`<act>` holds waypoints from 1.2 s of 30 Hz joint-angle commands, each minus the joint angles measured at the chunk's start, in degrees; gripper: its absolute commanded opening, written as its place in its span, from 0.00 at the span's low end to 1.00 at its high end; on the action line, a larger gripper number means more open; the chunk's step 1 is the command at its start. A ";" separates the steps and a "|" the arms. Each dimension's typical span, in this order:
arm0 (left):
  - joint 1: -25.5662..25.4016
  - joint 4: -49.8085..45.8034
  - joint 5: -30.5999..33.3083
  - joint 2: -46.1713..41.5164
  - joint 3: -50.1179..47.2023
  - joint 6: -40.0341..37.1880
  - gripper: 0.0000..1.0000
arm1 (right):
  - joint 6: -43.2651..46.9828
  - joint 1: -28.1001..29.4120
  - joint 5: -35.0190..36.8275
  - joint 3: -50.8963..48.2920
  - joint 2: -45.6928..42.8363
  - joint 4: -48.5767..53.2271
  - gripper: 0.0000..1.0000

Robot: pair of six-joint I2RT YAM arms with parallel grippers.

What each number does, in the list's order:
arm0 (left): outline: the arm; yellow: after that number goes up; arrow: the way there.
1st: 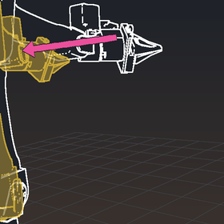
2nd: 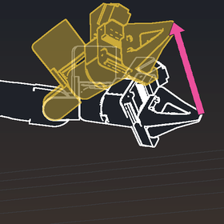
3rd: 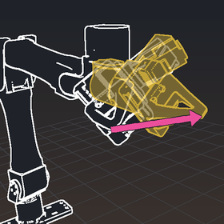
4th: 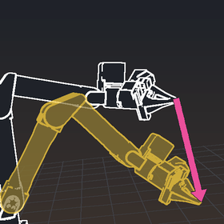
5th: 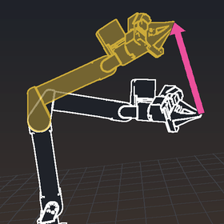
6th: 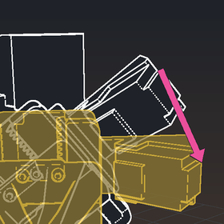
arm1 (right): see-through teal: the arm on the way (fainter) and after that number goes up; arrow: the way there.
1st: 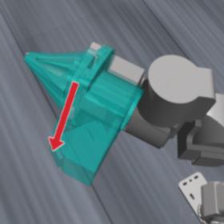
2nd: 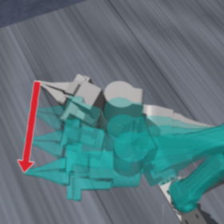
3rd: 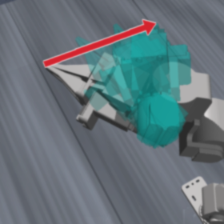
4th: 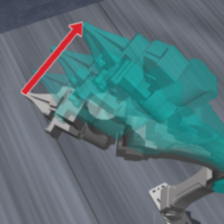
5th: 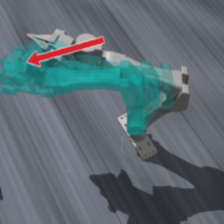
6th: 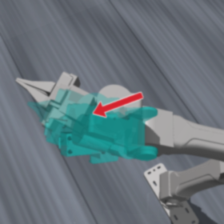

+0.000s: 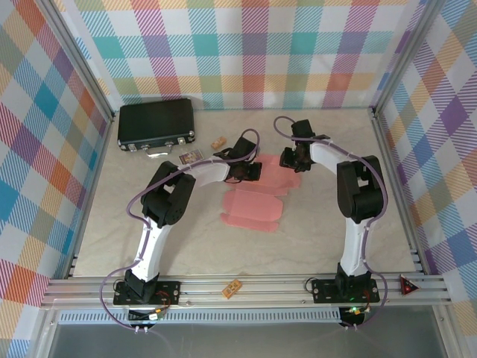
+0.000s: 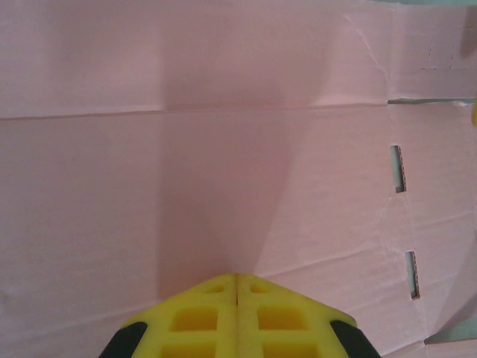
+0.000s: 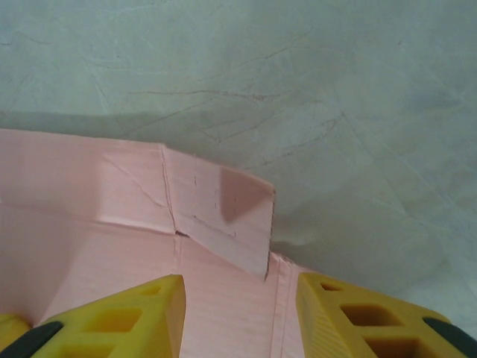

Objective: Fold the paper box

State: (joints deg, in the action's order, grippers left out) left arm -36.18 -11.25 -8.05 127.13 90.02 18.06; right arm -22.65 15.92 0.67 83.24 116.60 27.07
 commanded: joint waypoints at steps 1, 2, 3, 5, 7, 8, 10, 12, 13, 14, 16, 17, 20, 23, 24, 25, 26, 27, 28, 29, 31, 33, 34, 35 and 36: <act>0.24 -2.53 0.23 1.64 -2.74 0.83 0.00 | 0.93 -0.11 0.52 1.95 1.05 1.86 0.45; 0.27 -2.55 0.06 1.63 -2.74 0.87 0.00 | 1.09 -0.20 0.65 2.54 1.53 2.27 0.45; 0.24 -2.57 -0.11 1.67 -2.74 0.77 0.00 | 1.20 -0.19 0.59 3.18 1.94 2.58 0.44; 0.20 -2.72 -0.08 1.60 -2.74 0.70 0.00 | 1.86 -0.19 -0.07 4.06 2.78 2.82 0.44; 0.15 -2.82 -0.20 1.57 -2.77 0.58 0.00 | 2.54 -0.18 -1.05 4.10 2.70 1.99 0.42; 0.15 -2.82 -0.34 1.61 -2.76 0.59 0.00 | 2.78 -0.17 -1.69 3.74 2.33 1.35 0.40; 0.15 -2.90 -0.55 1.61 -2.84 0.50 0.00 | 3.09 -0.12 -2.58 3.06 1.59 0.05 0.35; 0.17 -2.99 -0.62 1.59 -2.90 0.39 0.00 | 4.11 -0.12 -4.28 2.47 0.76 -1.44 0.32; 0.15 -2.91 -0.69 1.70 -2.91 0.40 0.00 | 4.77 -0.10 -5.33 2.45 0.56 -1.78 0.30; 0.17 -2.93 -0.81 1.70 -2.91 0.40 0.00 | 5.27 -0.10 -6.28 2.50 0.35 -2.13 0.28; 0.15 -2.91 -0.82 1.72 -2.87 0.39 0.00 | 6.12 0.05 -7.80 2.28 -0.01 -2.78 0.27; 0.12 -2.87 -0.82 1.76 -2.91 0.43 0.00 | 6.62 0.16 -8.70 2.28 -0.05 -2.94 0.26; 0.07 -2.90 -1.12 1.99 -2.67 0.44 0.00 | 8.09 0.61 -10.64 2.80 0.23 -2.90 0.26; 0.06 -2.88 -1.35 2.14 -2.53 0.53 0.00 | 9.27 0.90 -13.06 4.35 1.62 -2.06 0.26; 0.06 -2.95 -1.37 2.15 -2.57 0.48 0.00 | 9.74 1.04 -14.25 5.22 2.27 -1.31 0.26; 0.06 -2.99 -1.59 2.20 -2.52 0.40 0.00 | 9.99 1.11 -15.16 6.12 2.97 -0.64 0.26; 0.06 -3.03 -1.57 2.24 -2.41 0.40 0.00 | 10.33 1.25 -15.84 7.06 3.75 0.20 0.27; 0.06 -3.23 -1.68 2.22 -2.42 0.43 0.00 | 10.47 1.46 -16.34 8.07 4.34 1.27 0.27; 0.06 -3.34 -1.78 2.32 -2.39 0.33 0.00 | 10.64 1.61 -16.40 8.55 4.66 1.74 0.27; 0.07 -3.38 -1.95 2.32 -2.39 0.18 0.00 | 10.78 1.63 -15.95 8.77 4.69 2.05 0.27; 0.06 -3.81 -2.20 2.41 -2.08 -0.16 0.00 | 10.94 1.74 -14.38 8.77 4.04 2.50 0.27; 0.06 -4.16 -2.45 2.29 -1.31 -0.58 0.00 | 11.05 1.69 -12.01 8.39 2.94 3.25 0.28; 0.06 -6.28 -2.49 2.11 -0.80 -0.72 0.00 | 11.12 1.74 -11.04 8.13 2.24 3.63 0.28; 0.06 -6.82 -2.57 1.79 -0.22 -0.77 0.00 | 11.14 1.67 -10.01 7.72 1.45 4.00 0.29; 0.06 -7.50 -2.64 1.34 0.32 -0.76 0.00 | 11.14 1.69 -9.50 7.12 0.51 4.12 0.29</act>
State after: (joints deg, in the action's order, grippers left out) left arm -36.18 -10.76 -9.43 127.13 89.93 18.33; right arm -12.71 17.32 -11.00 90.70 120.22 28.62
